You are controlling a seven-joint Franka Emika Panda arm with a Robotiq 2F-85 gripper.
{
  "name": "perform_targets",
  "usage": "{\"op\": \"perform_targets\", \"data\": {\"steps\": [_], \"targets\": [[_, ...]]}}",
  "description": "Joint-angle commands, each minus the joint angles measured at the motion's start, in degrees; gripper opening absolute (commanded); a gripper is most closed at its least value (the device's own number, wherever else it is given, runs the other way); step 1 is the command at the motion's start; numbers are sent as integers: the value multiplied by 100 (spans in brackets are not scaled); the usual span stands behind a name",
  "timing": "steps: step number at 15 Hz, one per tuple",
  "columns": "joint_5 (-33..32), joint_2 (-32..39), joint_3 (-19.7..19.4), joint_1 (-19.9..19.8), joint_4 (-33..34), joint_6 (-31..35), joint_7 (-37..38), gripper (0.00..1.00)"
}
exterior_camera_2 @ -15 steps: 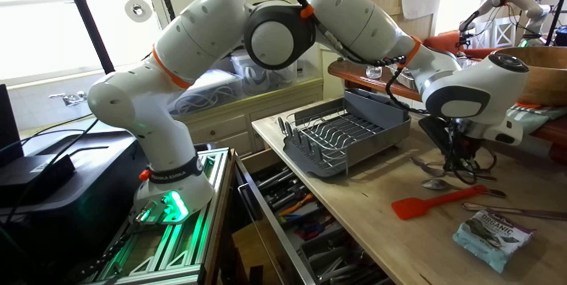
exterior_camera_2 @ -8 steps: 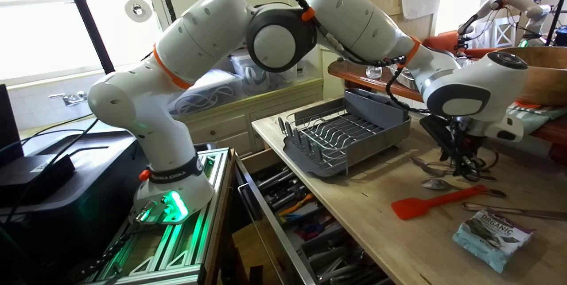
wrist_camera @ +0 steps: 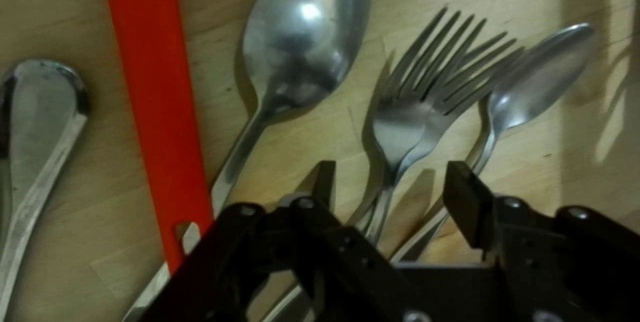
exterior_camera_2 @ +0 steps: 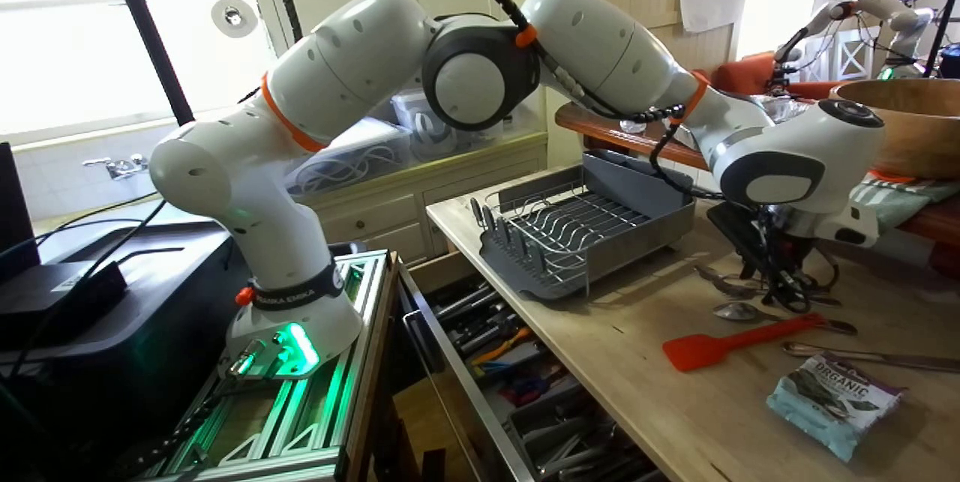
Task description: Move the fork on the table to the rightmost cutlery section of the plate rack
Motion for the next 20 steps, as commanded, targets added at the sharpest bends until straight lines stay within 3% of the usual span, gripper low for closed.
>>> {"op": "perform_targets", "data": {"steps": [1, 5, 20], "targets": [[-122, 212, 14, 12, 332, -189, 0, 28], [-137, 171, 25, 17, 306, -173, -21, 0], [-217, 87, 22, 26, 299, -225, -78, 2]]}}
